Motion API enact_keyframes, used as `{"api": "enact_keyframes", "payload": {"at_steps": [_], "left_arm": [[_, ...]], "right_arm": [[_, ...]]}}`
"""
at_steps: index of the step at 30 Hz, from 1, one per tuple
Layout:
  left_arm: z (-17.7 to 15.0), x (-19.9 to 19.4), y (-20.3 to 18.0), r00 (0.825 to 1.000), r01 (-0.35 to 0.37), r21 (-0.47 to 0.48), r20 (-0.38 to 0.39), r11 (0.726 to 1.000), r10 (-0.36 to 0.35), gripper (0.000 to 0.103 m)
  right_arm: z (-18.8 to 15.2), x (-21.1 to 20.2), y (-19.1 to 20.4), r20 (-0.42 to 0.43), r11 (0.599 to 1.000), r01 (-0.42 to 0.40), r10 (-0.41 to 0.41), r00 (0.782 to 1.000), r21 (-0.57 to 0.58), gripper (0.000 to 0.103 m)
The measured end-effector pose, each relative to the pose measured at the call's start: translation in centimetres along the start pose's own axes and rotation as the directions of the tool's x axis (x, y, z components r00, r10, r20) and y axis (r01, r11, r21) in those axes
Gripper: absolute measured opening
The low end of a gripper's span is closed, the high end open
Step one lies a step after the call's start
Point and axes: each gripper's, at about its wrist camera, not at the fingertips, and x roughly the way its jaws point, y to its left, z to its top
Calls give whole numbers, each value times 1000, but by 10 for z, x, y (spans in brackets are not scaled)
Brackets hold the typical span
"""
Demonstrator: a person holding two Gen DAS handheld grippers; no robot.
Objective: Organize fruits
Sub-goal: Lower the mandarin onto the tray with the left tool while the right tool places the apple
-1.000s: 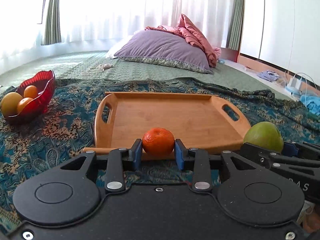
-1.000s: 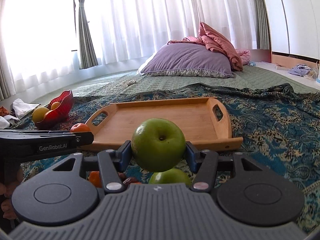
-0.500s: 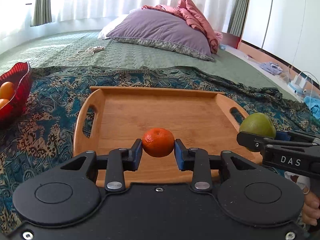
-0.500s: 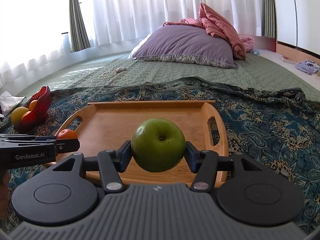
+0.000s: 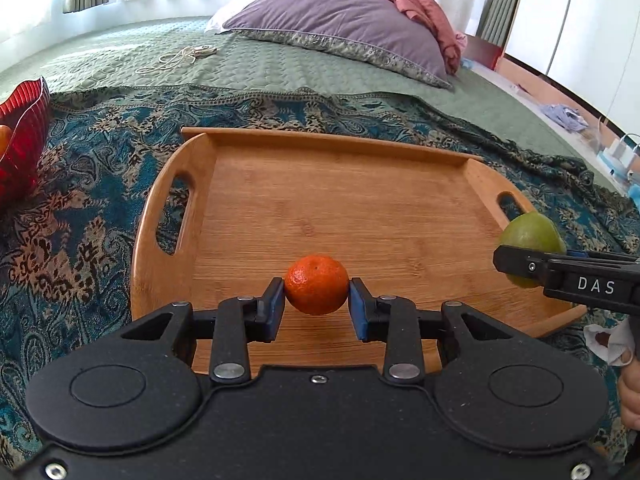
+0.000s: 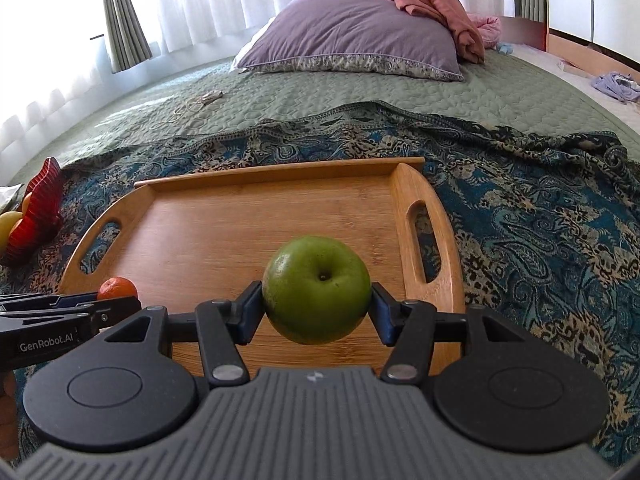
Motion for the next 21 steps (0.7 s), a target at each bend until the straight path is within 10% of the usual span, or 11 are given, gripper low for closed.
{"api": "enact_keyframes", "payload": {"at_steps": [21], "left_arm": [[6, 20, 4, 999, -31, -2, -17, 1000, 31, 32]], "right_arm": [[-1, 23, -5, -40, 999, 44, -43, 998, 17, 59]]}}
